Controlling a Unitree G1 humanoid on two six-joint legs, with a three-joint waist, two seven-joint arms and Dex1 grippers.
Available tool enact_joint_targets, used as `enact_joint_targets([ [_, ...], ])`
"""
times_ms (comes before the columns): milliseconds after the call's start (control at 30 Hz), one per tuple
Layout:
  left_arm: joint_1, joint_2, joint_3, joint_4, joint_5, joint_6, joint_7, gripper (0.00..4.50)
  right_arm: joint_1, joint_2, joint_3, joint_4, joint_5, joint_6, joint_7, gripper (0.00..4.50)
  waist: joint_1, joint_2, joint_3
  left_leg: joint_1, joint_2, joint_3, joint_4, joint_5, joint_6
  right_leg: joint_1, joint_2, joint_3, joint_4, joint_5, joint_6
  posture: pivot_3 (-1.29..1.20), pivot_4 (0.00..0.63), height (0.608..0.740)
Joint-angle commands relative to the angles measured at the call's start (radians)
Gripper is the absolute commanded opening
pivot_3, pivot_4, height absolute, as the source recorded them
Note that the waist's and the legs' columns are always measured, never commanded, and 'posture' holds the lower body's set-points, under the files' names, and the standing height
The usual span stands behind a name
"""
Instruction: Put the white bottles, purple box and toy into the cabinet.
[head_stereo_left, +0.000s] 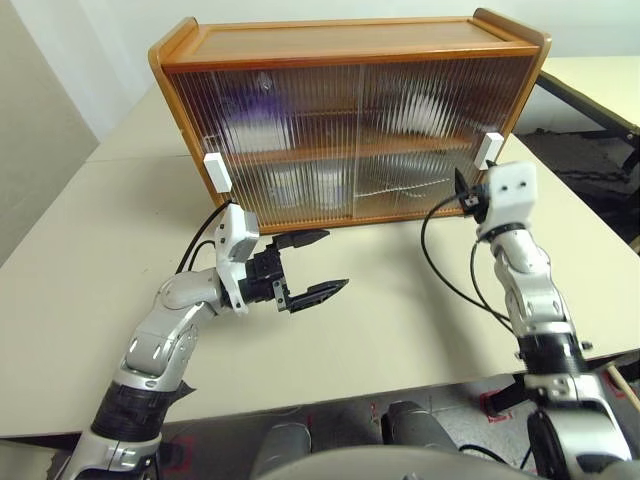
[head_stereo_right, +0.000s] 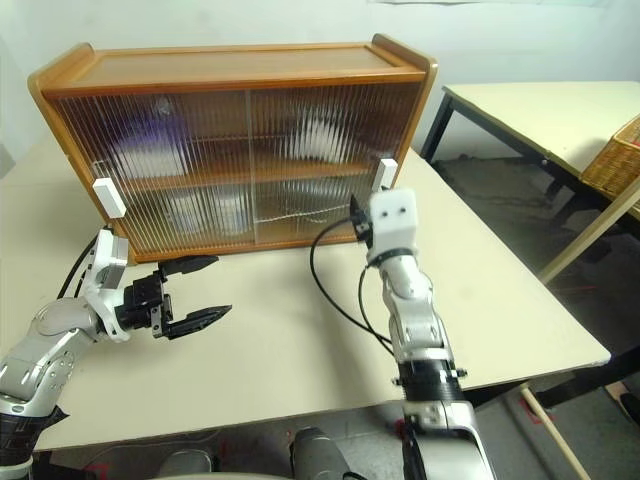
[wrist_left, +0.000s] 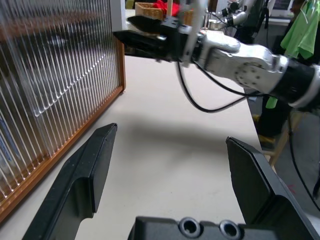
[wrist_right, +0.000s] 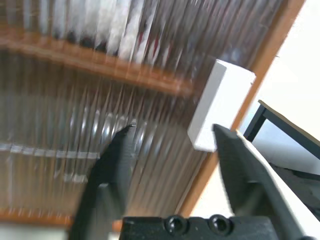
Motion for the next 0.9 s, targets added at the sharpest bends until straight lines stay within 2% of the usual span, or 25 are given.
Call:
enact_joint_targets([
  [33, 0.008, 0.007, 0.002, 0.003, 0.009, 0.0, 0.002, 4.5, 0.119, -0.007, -0.024, -0.115, 0.031, 0.009, 0.035, 4.23, -0.001, 0.0, 0.0, 0.0, 0.0, 0.0, 0.0, 0.0, -0.001, 0.0, 0.0, 0.0, 0.0, -0.001, 0.001, -0.12, 0.0, 0.74],
  [67, 0.008, 0.008, 0.004, 0.004, 0.008, 0.001, 0.001, 4.5, 0.153, -0.011, -0.038, -0.13, 0.049, 0.002, 0.047, 4.46, -0.003, 0.0, 0.0, 0.0, 0.0, 0.0, 0.001, -0.001, -0.001, 0.001, 0.0, 0.0, 0.0, -0.002, 0.003, -0.13, 0.0, 0.74],
  [200, 0.037, 0.01, 0.039, 0.006, 0.0, -0.014, 0.015, 4.5, 0.213, -0.043, -0.128, -0.101, 0.146, -0.044, 0.114, 4.46, -0.012, 0.0, 0.001, 0.001, 0.0, 0.0, 0.002, -0.002, -0.003, 0.002, 0.0, 0.0, 0.0, -0.003, 0.004, -0.14, 0.0, 0.74],
  [400, 0.145, -0.049, 0.154, 0.024, 0.028, -0.117, 0.131, 4.5, 0.157, -0.121, -0.233, 0.14, 0.203, -0.18, 0.199, 4.46, -0.032, -0.001, 0.001, 0.002, 0.0, 0.0, 0.001, -0.003, -0.004, 0.001, 0.0, 0.002, 0.0, -0.004, 0.007, -0.14, 0.0, 0.74],
  [633, 0.301, -0.166, 0.344, 0.091, 0.096, -0.301, 0.356, 4.5, 0.073, -0.163, -0.256, 0.348, 0.203, -0.286, 0.235, 4.46, -0.039, 0.002, 0.002, 0.003, 0.0, 0.0, -0.002, -0.003, -0.005, 0.0, 0.0, 0.004, 0.001, -0.006, 0.01, -0.11, 0.0, 0.74],
  [900, 0.285, -0.193, 0.519, 0.284, 0.095, -0.397, 0.522, 4.5, -0.016, -0.189, -0.246, 0.471, 0.223, -0.325, 0.337, 4.46, -0.021, 0.001, 0.003, 0.005, 0.0, 0.001, 0.0, -0.003, -0.004, 0.002, 0.0, 0.004, 0.001, -0.005, 0.008, -0.09, 0.0, 0.74],
])
